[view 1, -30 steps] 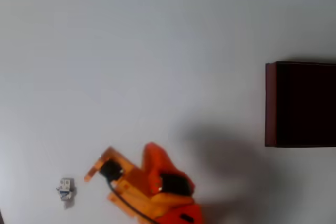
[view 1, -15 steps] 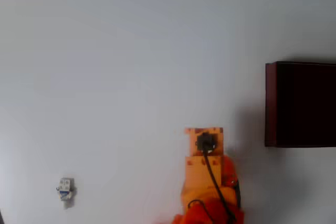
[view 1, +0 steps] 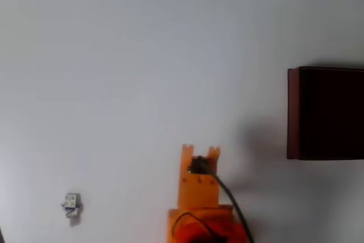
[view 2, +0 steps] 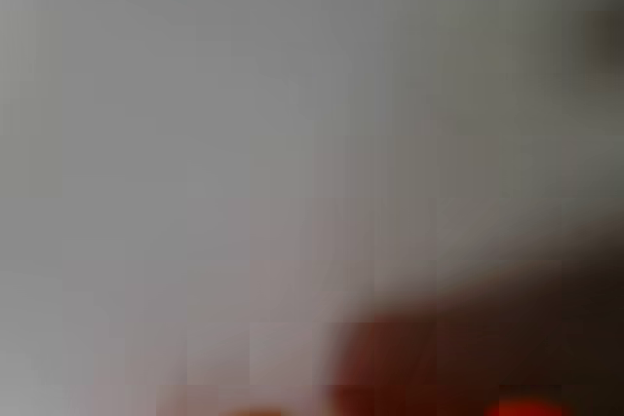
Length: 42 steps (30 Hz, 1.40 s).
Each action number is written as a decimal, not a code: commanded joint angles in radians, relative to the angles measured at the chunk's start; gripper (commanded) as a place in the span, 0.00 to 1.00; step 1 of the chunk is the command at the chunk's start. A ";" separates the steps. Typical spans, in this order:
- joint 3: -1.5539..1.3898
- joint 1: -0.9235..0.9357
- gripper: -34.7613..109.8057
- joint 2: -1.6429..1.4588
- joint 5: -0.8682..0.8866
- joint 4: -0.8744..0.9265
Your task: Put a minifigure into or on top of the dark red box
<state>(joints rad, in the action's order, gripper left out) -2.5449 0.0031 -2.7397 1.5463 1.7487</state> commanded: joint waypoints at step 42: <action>0.356 -1.287 0.32 0.839 1.154 -0.515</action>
<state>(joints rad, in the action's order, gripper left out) -2.2243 -1.2701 -1.8899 2.6814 1.2364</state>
